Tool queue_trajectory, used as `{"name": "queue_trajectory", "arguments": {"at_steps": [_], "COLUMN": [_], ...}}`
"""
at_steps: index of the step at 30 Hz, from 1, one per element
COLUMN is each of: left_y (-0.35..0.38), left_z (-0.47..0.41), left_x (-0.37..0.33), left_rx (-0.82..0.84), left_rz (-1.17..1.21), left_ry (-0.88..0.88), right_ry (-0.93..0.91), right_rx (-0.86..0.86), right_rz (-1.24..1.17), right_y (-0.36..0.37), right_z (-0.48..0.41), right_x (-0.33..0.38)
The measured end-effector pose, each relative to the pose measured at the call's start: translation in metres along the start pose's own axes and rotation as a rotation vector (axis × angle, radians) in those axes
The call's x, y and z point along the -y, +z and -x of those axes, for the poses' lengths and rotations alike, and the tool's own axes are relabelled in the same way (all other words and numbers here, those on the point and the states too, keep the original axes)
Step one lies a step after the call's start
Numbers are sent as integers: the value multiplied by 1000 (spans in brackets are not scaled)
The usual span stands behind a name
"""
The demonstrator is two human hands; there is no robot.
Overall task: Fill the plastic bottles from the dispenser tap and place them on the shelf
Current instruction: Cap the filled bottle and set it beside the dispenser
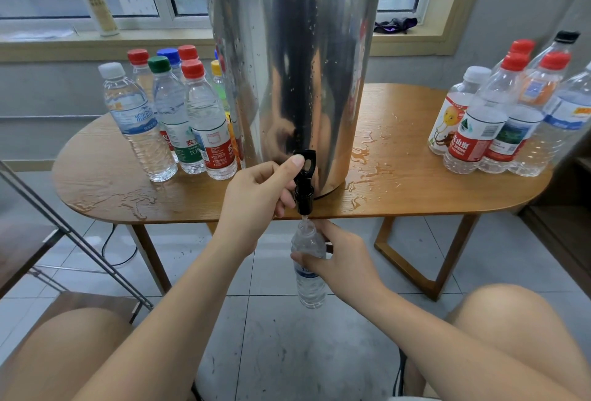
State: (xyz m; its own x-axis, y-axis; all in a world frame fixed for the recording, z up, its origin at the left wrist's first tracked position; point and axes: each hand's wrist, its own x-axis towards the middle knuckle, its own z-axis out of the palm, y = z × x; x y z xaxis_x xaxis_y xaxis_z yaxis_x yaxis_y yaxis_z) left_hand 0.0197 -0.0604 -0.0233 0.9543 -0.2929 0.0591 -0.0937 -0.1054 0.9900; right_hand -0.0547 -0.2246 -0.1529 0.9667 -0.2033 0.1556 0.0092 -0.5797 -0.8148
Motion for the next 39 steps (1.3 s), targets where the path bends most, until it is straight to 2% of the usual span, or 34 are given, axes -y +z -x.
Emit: {"name": "queue_trajectory", "arguments": {"at_steps": [39], "left_y": [-1], "left_z": [1], "left_x": [3], "left_rx": [-6], "left_rz": [-17], "left_ry": [61], "right_ry": [12], "right_rx": [-25], "right_rz": [14], "right_y": [0], "right_z": [-1], "right_x": [2]}}
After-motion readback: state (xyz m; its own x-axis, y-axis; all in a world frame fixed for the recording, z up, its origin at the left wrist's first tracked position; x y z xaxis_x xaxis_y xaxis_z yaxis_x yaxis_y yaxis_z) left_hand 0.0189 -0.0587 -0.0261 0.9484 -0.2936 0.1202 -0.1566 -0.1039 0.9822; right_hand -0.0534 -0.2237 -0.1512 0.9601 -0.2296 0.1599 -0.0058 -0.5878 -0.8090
